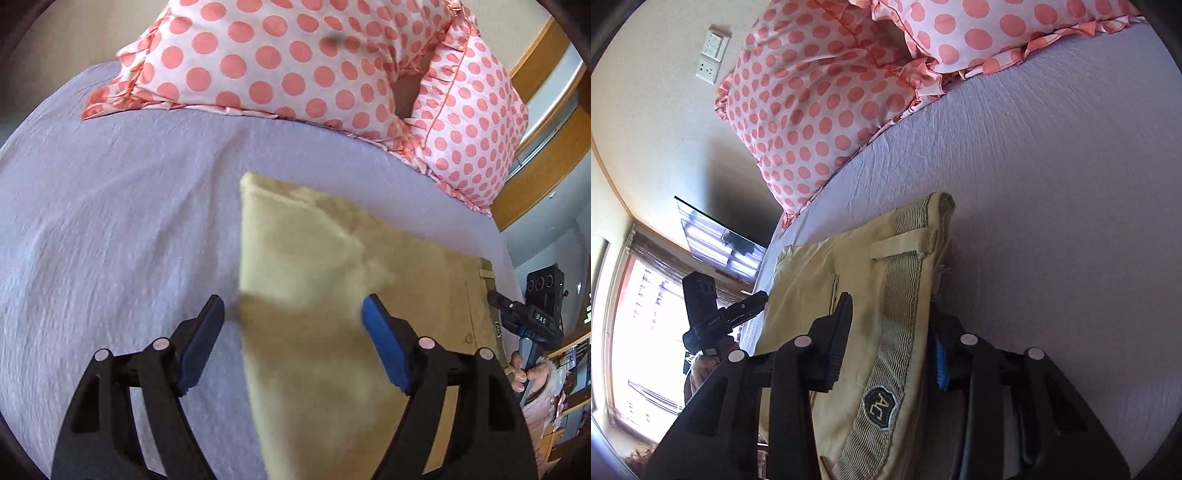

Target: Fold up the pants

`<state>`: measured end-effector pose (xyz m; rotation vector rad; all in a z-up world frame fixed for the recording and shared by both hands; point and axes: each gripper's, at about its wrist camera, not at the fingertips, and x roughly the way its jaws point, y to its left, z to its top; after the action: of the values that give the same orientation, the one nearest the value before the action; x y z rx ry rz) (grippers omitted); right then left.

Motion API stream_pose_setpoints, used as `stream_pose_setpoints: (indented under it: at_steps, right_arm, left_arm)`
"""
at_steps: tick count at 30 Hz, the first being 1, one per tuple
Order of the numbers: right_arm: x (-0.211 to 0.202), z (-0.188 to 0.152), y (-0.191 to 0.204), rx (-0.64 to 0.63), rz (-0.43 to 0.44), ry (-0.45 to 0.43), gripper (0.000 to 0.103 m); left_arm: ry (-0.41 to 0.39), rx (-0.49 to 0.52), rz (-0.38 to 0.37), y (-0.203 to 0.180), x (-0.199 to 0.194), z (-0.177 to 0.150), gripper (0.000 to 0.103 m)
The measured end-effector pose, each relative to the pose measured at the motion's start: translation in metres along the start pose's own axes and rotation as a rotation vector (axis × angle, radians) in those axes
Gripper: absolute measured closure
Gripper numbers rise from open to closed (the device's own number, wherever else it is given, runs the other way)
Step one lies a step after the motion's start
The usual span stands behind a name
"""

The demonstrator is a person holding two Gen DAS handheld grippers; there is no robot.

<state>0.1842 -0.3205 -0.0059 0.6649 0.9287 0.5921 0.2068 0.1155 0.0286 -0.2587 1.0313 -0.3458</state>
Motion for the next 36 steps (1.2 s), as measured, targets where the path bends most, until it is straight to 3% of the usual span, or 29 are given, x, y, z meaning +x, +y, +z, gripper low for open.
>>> stream_pose_setpoints:
  at_steps: [4,5,7,9,10,13,16,19,21,22,24,26,27,28,30,31,34,35,36]
  right_arm:
    - [0.009,0.002,0.012,-0.073,-0.026,0.015,0.058]
    - [0.013,0.003,0.012,-0.077,0.008,0.038,0.068]
    - [0.024,0.002,0.006,-0.022,0.133,0.092,0.085]
    - [0.023,0.005,0.004,-0.015,0.166,0.084,0.086]
    - [0.021,0.009,0.006,-0.025,0.166,0.075,0.087]
    - [0.019,0.028,0.014,-0.059,0.157,0.047,0.088]
    - [0.020,0.062,0.024,-0.115,0.130,-0.012,0.088]
    - [0.029,0.096,0.014,-0.088,0.072,-0.068,0.088]
    - [0.045,0.110,0.001,-0.069,-0.020,-0.067,0.083]
    - [0.053,0.114,-0.006,-0.052,-0.108,-0.039,0.070]
    - [0.046,0.113,-0.015,-0.025,-0.177,-0.052,0.064]
    - [0.014,0.106,-0.008,-0.050,-0.292,-0.159,0.050]
    - [-0.002,0.098,-0.003,-0.070,-0.270,-0.208,0.049]
    - [-0.015,0.091,0.003,-0.075,-0.195,-0.235,0.046]
    - [-0.023,0.077,0.011,-0.081,-0.064,-0.225,0.041]
    - [-0.022,0.070,0.017,-0.091,-0.021,-0.207,0.035]
    - [-0.004,0.053,0.029,-0.117,-0.008,-0.128,0.023]
    - [0.005,0.049,0.029,-0.109,-0.043,-0.104,0.016]
    - [0.015,0.048,0.024,-0.082,-0.090,-0.074,0.016]
  left_arm:
    - [0.001,0.027,-0.038,-0.005,0.002,0.001,0.023]
    - [0.007,0.030,-0.067,-0.008,0.006,0.003,0.023]
    - [0.004,0.032,-0.082,-0.013,0.012,0.011,0.035]
    - [0.007,0.003,-0.103,-0.011,0.015,0.020,0.069]
    - [0.008,-0.015,-0.120,-0.008,0.015,0.024,0.078]
    - [0.003,-0.021,-0.133,-0.011,0.015,0.042,0.080]
    - [-0.061,0.049,-0.047,-0.029,0.021,0.069,0.081]
    - [-0.114,0.033,0.020,-0.036,0.042,0.102,0.080]
    - [-0.122,0.033,0.114,-0.038,0.063,0.119,0.079]
    - [-0.119,0.047,0.191,-0.039,0.071,0.122,0.078]
    - [-0.132,0.052,0.200,-0.039,0.066,0.117,0.074]
    - [-0.174,0.066,0.182,-0.040,0.043,0.103,0.074]
    - [-0.194,0.079,0.141,-0.042,0.031,0.094,0.070]
    - [-0.208,0.087,0.100,-0.044,0.019,0.084,0.066]
    - [-0.211,0.098,0.000,-0.049,0.005,0.065,0.054]
    - [-0.197,0.100,-0.039,-0.054,0.004,0.057,0.053]
    - [-0.094,0.103,-0.087,-0.070,0.026,0.044,0.046]
    - [-0.057,0.097,-0.066,-0.072,0.040,0.041,0.041]
    - [-0.032,0.094,-0.038,-0.074,0.052,0.041,0.041]
